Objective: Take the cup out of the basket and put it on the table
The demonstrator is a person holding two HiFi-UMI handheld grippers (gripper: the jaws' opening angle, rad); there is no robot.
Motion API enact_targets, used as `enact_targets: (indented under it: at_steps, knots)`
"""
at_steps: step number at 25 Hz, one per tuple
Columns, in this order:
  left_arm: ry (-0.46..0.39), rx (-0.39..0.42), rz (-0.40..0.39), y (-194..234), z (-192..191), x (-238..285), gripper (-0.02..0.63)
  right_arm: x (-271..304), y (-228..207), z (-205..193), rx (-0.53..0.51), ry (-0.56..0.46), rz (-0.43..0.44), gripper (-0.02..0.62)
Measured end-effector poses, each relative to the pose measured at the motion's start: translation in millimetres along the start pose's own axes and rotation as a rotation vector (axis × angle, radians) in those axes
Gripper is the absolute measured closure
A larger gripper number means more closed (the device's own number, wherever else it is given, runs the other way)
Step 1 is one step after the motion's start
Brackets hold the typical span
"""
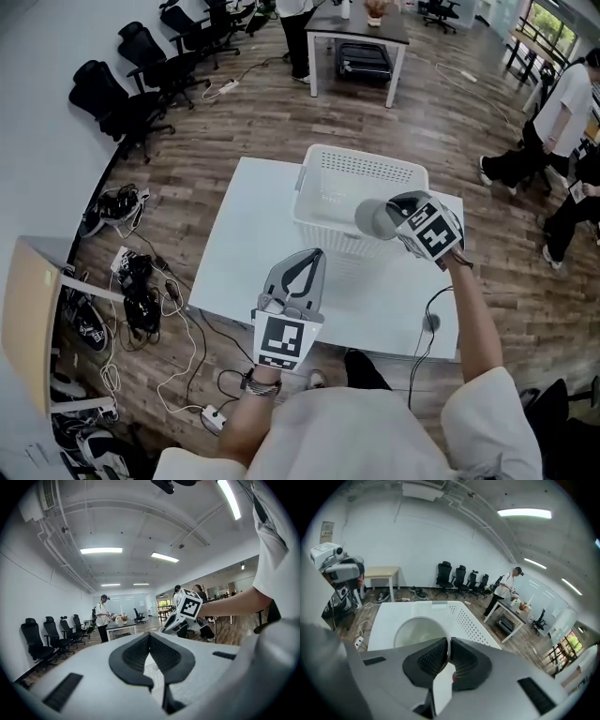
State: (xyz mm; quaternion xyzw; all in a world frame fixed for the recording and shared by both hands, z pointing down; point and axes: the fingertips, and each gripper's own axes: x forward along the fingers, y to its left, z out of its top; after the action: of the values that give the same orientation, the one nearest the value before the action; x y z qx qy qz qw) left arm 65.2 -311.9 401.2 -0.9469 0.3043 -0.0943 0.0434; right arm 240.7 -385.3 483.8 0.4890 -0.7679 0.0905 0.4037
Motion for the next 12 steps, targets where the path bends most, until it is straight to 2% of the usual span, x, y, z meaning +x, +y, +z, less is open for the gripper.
enact_targets:
  at_steps: [12]
  knots:
    - [-0.055,0.069,-0.083,-51,16,-42,0.603,-134,50,-31,0.173,-0.208,-0.168,0.56]
